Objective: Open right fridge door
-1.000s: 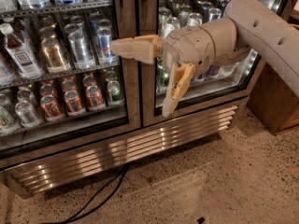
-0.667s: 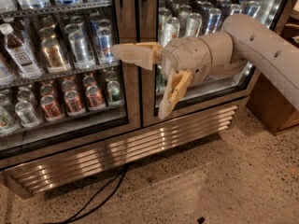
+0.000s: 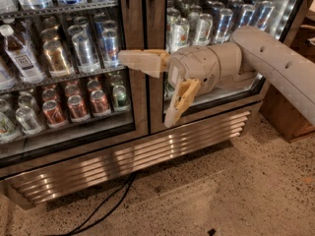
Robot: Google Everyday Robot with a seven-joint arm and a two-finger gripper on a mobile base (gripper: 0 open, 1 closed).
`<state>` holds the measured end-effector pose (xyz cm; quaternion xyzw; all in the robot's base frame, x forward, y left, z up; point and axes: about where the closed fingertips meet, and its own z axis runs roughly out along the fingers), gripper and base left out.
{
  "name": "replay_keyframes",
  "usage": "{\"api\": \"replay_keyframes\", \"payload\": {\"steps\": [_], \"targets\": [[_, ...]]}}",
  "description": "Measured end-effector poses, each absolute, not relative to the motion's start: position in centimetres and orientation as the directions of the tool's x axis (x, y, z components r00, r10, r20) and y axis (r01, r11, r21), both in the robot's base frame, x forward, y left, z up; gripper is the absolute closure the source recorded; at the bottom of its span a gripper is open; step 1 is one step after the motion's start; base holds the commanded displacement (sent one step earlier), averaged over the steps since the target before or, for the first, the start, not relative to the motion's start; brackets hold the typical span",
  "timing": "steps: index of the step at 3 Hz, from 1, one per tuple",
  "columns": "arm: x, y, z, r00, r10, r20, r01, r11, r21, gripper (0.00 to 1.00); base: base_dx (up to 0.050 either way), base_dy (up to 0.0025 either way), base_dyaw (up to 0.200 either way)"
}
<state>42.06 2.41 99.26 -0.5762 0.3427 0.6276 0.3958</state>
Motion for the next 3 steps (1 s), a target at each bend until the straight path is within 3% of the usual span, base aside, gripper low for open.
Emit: {"api": "replay_keyframes", "payload": {"steps": [1, 3], "targets": [[41.87, -0.74, 100.10, 0.013, 0.060, -0.998, -0.944, -0.329, -0.032, 0.00, 0.000, 0.00000, 0.000], [41.87, -0.74, 100.10, 0.013, 0.060, -0.998, -0.944, -0.329, -0.032, 0.00, 0.050, -0.00002, 0.000]]}}
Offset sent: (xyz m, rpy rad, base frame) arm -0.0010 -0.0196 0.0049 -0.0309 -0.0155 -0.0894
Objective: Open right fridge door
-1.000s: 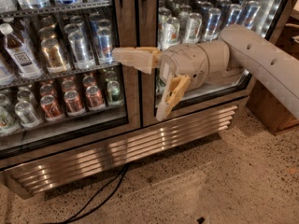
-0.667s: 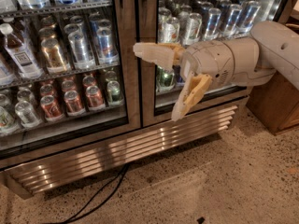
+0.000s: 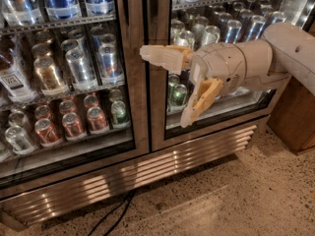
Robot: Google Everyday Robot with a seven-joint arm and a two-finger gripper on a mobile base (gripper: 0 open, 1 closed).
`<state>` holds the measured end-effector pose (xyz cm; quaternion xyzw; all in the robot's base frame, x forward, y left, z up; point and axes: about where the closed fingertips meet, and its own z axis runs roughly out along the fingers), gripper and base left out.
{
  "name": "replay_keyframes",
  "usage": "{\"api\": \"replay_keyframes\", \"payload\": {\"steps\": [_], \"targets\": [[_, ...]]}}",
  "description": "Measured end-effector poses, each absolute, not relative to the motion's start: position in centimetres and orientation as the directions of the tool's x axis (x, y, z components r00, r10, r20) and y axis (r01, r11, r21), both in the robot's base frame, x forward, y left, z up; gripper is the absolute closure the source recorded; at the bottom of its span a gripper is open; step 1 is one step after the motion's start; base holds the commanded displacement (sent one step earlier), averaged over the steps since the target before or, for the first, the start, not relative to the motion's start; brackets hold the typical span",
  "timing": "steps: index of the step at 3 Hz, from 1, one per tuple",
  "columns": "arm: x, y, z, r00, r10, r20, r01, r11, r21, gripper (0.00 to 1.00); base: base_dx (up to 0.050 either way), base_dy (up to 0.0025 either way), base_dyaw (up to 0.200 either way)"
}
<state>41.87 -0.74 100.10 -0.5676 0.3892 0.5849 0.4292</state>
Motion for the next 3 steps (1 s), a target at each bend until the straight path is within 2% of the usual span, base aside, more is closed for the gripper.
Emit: {"api": "replay_keyframes", "payload": {"steps": [1, 2, 3], "targets": [[41.9, -0.7, 100.1, 0.013, 0.060, -0.998, -0.944, -0.329, -0.032, 0.00, 0.000, 0.00000, 0.000], [39.1, -1.0, 103.7, 0.082, 0.086, -0.993, -0.947, -0.302, -0.105, 0.00, 0.000, 0.00000, 0.000], [39.1, -1.0, 103.7, 0.082, 0.086, -0.993, -0.947, -0.302, -0.105, 0.00, 0.000, 0.00001, -0.196]]}}
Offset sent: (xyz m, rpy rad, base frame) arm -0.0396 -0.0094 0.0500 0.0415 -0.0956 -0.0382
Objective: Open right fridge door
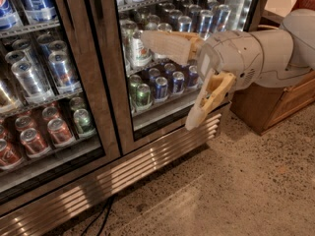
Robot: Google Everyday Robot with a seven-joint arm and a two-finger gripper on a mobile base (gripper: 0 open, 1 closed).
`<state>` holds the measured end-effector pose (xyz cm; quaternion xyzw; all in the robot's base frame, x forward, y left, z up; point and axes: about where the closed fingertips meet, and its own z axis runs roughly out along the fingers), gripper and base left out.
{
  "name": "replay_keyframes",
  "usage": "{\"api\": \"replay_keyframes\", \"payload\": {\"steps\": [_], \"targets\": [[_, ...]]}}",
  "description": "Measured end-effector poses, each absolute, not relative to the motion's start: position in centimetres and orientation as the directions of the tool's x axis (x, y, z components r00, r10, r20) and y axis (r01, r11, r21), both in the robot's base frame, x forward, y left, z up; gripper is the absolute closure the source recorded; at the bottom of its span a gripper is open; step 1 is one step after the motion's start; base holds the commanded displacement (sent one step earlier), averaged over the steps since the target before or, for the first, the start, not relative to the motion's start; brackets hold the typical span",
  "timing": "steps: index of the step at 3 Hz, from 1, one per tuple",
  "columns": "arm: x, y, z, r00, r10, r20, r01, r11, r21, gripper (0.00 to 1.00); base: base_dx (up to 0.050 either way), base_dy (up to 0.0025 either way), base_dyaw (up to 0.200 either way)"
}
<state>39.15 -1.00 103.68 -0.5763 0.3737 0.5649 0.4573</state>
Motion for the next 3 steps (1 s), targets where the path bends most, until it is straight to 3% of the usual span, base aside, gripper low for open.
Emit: {"api": "replay_keyframes", "payload": {"steps": [1, 3], "targets": [[39.1, -1.0, 103.7, 0.082, 0.086, -0.993, -0.947, -0.302, -0.105, 0.00, 0.036, 0.00254, 0.137], [42.0, -1.2, 105.0, 0.072, 0.079, -0.994, -0.961, -0.261, -0.090, 0.00, 0.000, 0.00000, 0.000]]}}
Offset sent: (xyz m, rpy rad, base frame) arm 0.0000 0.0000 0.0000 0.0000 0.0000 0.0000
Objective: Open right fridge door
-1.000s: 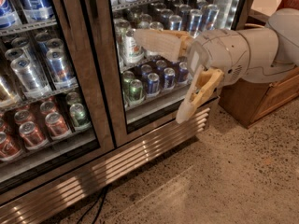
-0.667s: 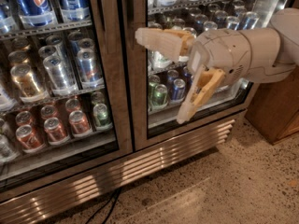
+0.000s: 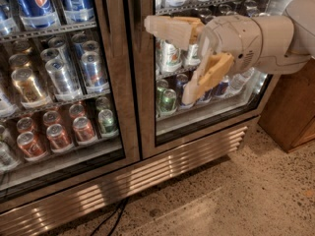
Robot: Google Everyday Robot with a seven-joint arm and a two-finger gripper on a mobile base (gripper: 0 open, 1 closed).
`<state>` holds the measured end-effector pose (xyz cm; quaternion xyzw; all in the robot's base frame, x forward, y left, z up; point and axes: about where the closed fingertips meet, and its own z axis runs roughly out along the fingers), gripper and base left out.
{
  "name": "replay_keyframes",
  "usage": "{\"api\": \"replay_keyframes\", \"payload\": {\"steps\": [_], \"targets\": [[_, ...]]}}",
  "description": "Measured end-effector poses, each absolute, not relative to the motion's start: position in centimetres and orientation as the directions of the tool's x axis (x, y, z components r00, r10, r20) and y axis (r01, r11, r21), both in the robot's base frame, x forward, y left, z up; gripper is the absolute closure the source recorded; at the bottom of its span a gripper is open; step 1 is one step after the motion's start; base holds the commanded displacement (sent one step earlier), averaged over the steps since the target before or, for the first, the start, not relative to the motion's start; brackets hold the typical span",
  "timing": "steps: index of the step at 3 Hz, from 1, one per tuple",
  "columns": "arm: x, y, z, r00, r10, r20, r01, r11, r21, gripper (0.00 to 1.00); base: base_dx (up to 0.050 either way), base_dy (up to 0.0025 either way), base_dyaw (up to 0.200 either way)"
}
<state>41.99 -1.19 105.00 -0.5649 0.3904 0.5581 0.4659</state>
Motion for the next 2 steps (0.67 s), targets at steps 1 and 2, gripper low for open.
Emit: {"api": "replay_keyframes", "payload": {"steps": [1, 2], "targets": [[46.5, -2.3, 107.0, 0.052, 0.074, -0.996, -0.981, -0.184, -0.065, 0.00, 0.000, 0.00000, 0.000], [49.1, -3.1, 108.2, 0.043, 0.073, -0.996, -0.989, -0.139, -0.052, 0.00, 0.000, 0.00000, 0.000]]}}
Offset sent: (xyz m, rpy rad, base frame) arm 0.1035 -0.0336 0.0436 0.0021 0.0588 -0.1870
